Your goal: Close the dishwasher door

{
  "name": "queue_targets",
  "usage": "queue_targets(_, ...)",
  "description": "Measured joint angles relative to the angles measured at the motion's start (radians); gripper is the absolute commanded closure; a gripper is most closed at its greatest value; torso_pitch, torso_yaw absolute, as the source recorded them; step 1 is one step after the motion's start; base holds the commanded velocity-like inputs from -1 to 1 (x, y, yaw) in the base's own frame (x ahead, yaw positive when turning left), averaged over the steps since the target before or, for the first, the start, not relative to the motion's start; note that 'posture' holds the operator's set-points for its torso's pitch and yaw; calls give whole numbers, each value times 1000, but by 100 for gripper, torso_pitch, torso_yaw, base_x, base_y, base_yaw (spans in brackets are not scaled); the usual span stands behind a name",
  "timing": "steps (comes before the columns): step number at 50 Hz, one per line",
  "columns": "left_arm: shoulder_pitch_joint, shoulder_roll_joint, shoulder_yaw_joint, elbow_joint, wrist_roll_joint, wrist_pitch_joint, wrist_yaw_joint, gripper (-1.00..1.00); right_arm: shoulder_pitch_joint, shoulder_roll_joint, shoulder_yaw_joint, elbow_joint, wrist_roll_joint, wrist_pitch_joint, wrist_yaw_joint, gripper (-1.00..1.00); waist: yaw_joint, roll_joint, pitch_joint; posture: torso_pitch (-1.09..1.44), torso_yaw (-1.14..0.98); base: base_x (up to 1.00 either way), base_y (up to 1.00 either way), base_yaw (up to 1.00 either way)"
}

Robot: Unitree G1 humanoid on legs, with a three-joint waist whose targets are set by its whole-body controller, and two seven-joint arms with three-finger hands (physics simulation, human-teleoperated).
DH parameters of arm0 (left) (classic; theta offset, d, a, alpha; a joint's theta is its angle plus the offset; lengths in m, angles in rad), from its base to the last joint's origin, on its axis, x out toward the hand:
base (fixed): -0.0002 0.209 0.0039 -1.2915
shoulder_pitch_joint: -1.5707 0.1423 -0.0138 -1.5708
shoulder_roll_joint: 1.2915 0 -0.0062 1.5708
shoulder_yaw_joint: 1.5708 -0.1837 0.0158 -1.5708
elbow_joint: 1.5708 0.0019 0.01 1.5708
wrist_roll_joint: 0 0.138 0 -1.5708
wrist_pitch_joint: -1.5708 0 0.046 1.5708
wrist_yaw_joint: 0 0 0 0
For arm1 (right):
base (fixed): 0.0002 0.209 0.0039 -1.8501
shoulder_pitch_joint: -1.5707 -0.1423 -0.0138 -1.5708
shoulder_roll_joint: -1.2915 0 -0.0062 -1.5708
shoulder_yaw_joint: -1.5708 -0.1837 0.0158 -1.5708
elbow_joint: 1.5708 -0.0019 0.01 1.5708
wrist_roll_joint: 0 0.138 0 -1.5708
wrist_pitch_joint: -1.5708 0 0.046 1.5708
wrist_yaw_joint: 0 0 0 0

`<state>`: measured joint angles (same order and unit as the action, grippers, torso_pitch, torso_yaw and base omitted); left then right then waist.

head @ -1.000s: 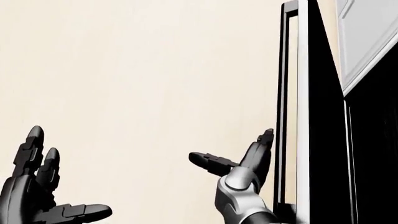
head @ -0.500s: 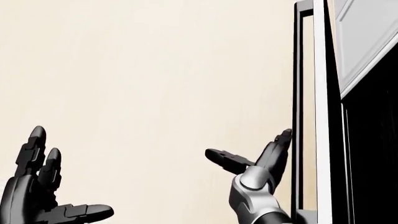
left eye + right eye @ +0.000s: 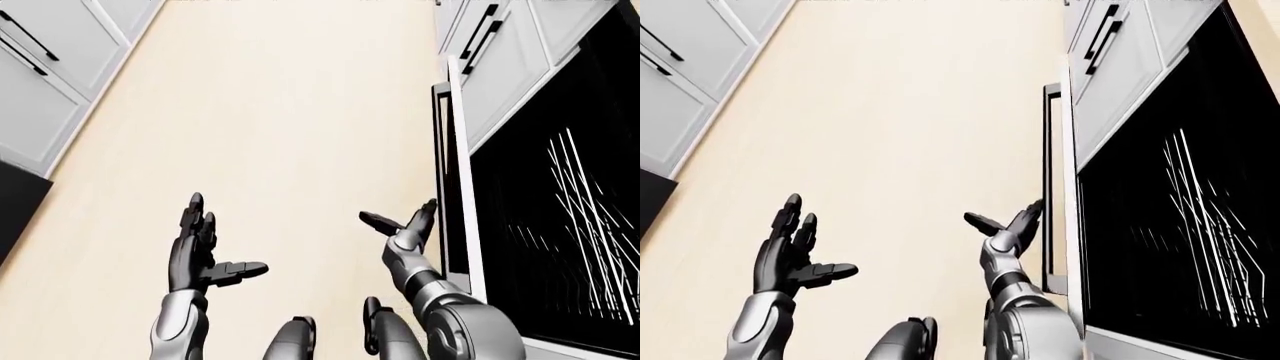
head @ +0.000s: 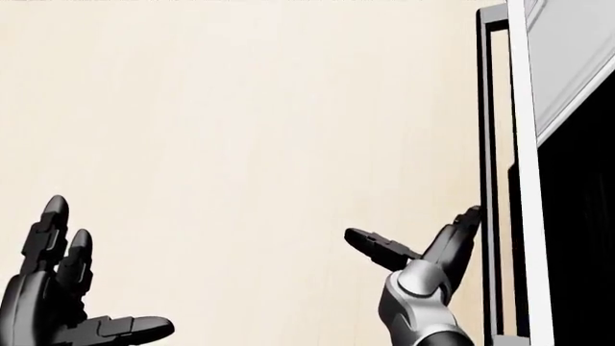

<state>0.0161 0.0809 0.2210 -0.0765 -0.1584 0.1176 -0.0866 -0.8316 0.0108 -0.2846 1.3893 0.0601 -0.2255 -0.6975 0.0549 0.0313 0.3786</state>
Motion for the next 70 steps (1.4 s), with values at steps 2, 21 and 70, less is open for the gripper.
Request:
queue_targets(2,0,0,0,-1,0,0,0,-100,4,-6,0,0,2,0,1,-100,0,0,-1,57,0,0,0,0)
queue_targets(21,-3,-3,-11,15,11,-13,5,-100,46,-65,-19,-5,38,-17,16,-100,-3,-8,-6,57,0,0,0,0)
queue_targets(70,2,-10,-23,15,25,-16,12,-100,170,-198,-45,-7,130,-43,121,-100,-11,-22,-8,57,0,0,0,0)
